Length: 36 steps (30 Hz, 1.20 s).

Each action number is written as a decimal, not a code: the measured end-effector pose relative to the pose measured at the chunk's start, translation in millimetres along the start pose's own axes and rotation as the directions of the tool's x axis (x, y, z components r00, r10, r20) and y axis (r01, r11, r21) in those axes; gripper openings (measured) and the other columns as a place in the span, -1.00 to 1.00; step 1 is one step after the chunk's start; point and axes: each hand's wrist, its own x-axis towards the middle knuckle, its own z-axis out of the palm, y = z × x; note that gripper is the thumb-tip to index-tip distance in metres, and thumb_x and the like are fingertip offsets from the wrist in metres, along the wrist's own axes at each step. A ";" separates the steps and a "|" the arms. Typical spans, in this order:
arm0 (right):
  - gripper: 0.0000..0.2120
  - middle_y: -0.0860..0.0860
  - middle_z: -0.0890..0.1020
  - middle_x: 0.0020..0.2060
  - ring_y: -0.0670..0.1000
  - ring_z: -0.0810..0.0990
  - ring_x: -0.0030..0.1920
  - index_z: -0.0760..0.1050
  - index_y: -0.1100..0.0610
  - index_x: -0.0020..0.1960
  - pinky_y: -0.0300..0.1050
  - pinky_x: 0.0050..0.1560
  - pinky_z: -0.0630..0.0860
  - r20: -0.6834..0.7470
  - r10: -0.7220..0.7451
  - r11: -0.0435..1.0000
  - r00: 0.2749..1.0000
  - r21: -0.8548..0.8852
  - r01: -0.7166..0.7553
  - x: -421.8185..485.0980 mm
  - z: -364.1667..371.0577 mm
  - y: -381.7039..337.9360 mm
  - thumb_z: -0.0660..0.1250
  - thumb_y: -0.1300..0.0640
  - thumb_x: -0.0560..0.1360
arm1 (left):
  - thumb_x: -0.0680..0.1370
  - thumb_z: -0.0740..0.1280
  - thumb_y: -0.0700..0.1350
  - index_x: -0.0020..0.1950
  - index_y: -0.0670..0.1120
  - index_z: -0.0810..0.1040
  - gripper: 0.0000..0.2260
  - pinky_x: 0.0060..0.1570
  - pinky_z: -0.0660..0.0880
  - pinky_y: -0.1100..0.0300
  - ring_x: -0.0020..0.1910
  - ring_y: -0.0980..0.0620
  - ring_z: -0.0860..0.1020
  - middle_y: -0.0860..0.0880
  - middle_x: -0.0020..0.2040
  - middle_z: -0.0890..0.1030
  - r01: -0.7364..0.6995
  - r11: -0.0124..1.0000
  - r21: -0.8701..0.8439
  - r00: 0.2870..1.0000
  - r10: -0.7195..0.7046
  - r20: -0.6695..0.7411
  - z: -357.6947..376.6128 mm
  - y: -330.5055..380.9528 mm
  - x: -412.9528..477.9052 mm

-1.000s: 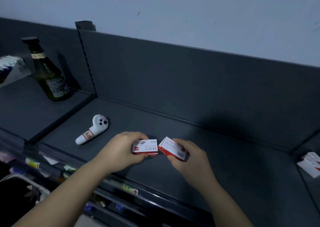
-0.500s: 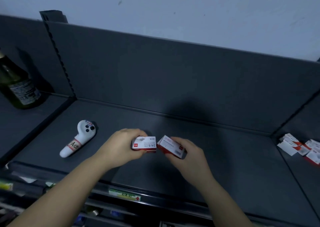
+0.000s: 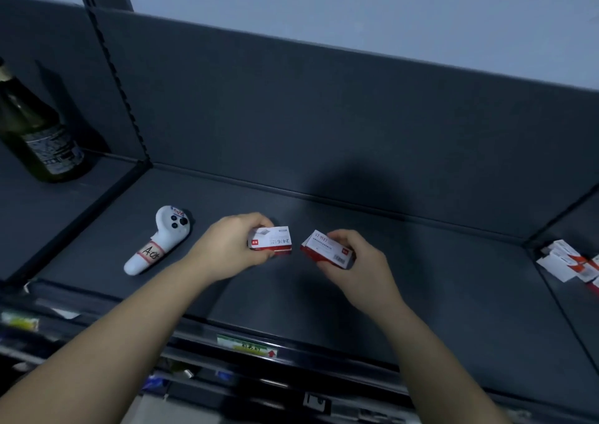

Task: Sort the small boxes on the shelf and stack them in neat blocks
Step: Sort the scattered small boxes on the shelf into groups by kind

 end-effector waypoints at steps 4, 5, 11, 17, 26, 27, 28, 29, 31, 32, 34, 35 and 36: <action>-0.67 -0.23 0.63 -0.06 -0.26 0.56 -0.04 0.50 -0.13 0.07 -0.41 -0.07 0.48 -0.040 0.023 0.999 0.999 -0.038 -0.024 7.8 11.4 -5.7 0.52 0.10 0.39 | 0.37 0.48 0.07 0.02 0.14 0.54 -0.74 -0.11 0.54 0.13 -0.12 0.13 0.59 0.16 -0.12 0.63 0.012 1.000 0.013 1.000 -0.012 0.026 -5.7 -12.9 19.5; -0.68 -0.22 0.63 -0.06 -0.25 0.57 -0.04 0.50 -0.12 0.07 -0.38 -0.07 0.49 -0.057 0.035 0.999 0.998 -0.038 -0.037 9.9 14.9 -7.4 0.52 0.10 0.39 | 0.37 0.48 0.07 0.01 0.16 0.54 -0.74 -0.12 0.55 0.14 -0.12 0.13 0.59 0.16 -0.12 0.63 0.021 1.000 0.014 0.999 -0.021 0.034 -7.8 -16.8 23.7; -0.66 -0.26 0.60 -0.08 -0.30 0.55 -0.04 0.52 -0.06 0.11 -0.44 -0.09 0.45 -0.125 0.094 0.989 0.988 -0.104 -0.107 25.0 37.5 -14.2 0.50 0.15 0.40 | 0.39 0.48 0.08 0.06 0.10 0.54 -0.71 -0.14 0.44 0.17 -0.09 0.08 0.57 0.14 -0.06 0.61 -0.005 0.998 0.057 0.995 -0.001 0.095 -20.8 -46.6 44.9; -0.65 -0.17 0.63 -0.03 -0.19 0.59 -0.06 0.51 -0.06 0.14 -0.43 -0.15 0.45 -0.184 0.173 0.964 0.968 -0.169 -0.204 37.7 54.2 -14.6 0.50 0.09 0.40 | 0.38 0.51 0.03 0.06 0.08 0.53 -0.70 -0.13 0.49 0.16 -0.08 0.06 0.58 0.10 -0.02 0.62 -0.026 0.999 0.043 0.993 0.020 0.120 -22.3 -63.8 63.9; -0.70 -0.11 0.65 -0.07 -0.04 0.62 -0.06 0.49 -0.06 0.05 -0.10 0.00 0.57 -0.183 0.215 0.934 0.959 -0.248 -0.257 70.5 66.7 -13.3 0.51 0.06 0.39 | 0.40 0.50 0.04 0.10 0.05 0.51 -0.67 -0.10 0.50 0.13 -0.05 0.01 0.56 0.04 0.03 0.62 -0.032 0.997 0.073 0.993 0.023 0.112 -20.1 -64.1 89.0; -0.72 -0.13 0.64 -0.07 -0.04 0.61 -0.05 0.49 -0.07 0.04 -0.09 0.01 0.56 -0.182 0.218 0.931 0.959 -0.257 -0.261 74.4 67.3 -13.0 0.50 0.05 0.39 | 0.40 0.50 0.05 0.10 0.04 0.51 -0.67 -0.11 0.49 0.14 -0.05 0.00 0.56 0.04 0.03 0.62 -0.028 0.997 0.075 0.994 0.019 0.112 -19.6 -64.0 91.6; -0.73 -0.14 0.63 -0.08 -0.03 0.61 -0.05 0.48 -0.08 0.02 -0.09 0.02 0.56 -0.180 0.219 0.928 0.959 -0.267 -0.262 77.7 67.7 -13.0 0.50 0.05 0.39 | 0.40 0.50 0.06 0.10 0.03 0.51 -0.66 -0.10 0.49 0.14 -0.04 0.00 0.56 0.03 0.04 0.62 -0.025 0.997 0.079 0.994 0.016 0.112 -19.0 -63.7 94.1; -0.74 -0.14 0.62 -0.09 -0.02 0.61 -0.04 0.47 -0.08 0.01 -0.07 0.04 0.55 -0.181 0.219 0.924 0.959 -0.276 -0.263 81.1 68.9 -11.5 0.49 0.04 0.40 | 0.40 0.50 0.06 0.10 0.02 0.51 -0.66 -0.09 0.49 0.13 -0.04 0.00 0.56 0.02 0.04 0.62 -0.025 0.996 0.084 0.993 0.015 0.114 -18.2 -63.7 96.8; -0.74 -0.14 0.61 -0.12 0.02 0.60 -0.01 0.46 -0.09 0.02 -0.01 0.09 0.53 -0.195 0.207 0.917 0.959 -0.304 -0.259 85.8 72.1 -8.8 0.48 0.02 0.41 | 0.41 0.50 0.05 0.12 0.01 0.51 -0.65 -0.07 0.50 0.13 -0.03 0.01 0.56 0.02 0.05 0.62 -0.023 0.996 0.087 0.993 0.013 0.118 -16.4 -63.1 100.5; -0.74 -0.14 0.60 -0.13 0.04 0.58 0.01 0.46 -0.08 0.03 0.03 0.11 0.52 -0.205 0.196 0.912 0.959 -0.321 -0.255 87.7 74.2 -7.1 0.47 0.02 0.42 | 0.41 0.50 0.06 0.13 0.00 0.52 -0.65 -0.07 0.49 0.13 -0.04 0.01 0.56 0.02 0.05 0.62 -0.020 0.996 0.087 0.993 0.010 0.114 -15.5 -62.8 101.7; -0.73 -0.15 0.56 -0.13 0.06 0.55 0.05 0.47 -0.05 0.09 0.09 0.16 0.48 -0.212 0.181 0.907 0.960 -0.342 -0.247 91.3 77.6 -5.4 0.45 0.02 0.44 | 0.41 0.50 0.08 0.12 0.00 0.52 -0.64 -0.02 0.47 0.12 -0.04 0.01 0.57 0.02 0.03 0.63 -0.015 0.996 0.087 0.995 0.007 0.100 -11.9 -63.1 103.6; -0.72 -0.17 0.53 -0.15 0.06 0.54 0.07 0.47 -0.03 0.12 0.08 0.17 0.47 -0.211 0.178 0.905 0.961 -0.349 -0.244 93.2 78.8 -5.0 0.43 0.01 0.45 | 0.40 0.50 0.08 0.11 0.00 0.52 -0.64 0.02 0.46 0.10 -0.03 0.01 0.57 0.02 0.02 0.63 -0.011 0.996 0.086 0.996 0.003 0.094 -9.9 -63.4 104.5; -0.71 -0.20 0.51 -0.17 0.05 0.52 0.08 0.47 -0.02 0.15 0.07 0.18 0.46 -0.208 0.178 0.902 0.962 -0.356 -0.243 94.8 79.6 -4.9 0.42 0.01 0.47 | 0.40 0.50 0.07 0.10 0.00 0.52 -0.65 0.05 0.46 0.09 -0.03 0.00 0.57 0.03 0.01 0.63 -0.007 0.996 0.085 0.996 -0.001 0.090 -8.3 -63.6 105.2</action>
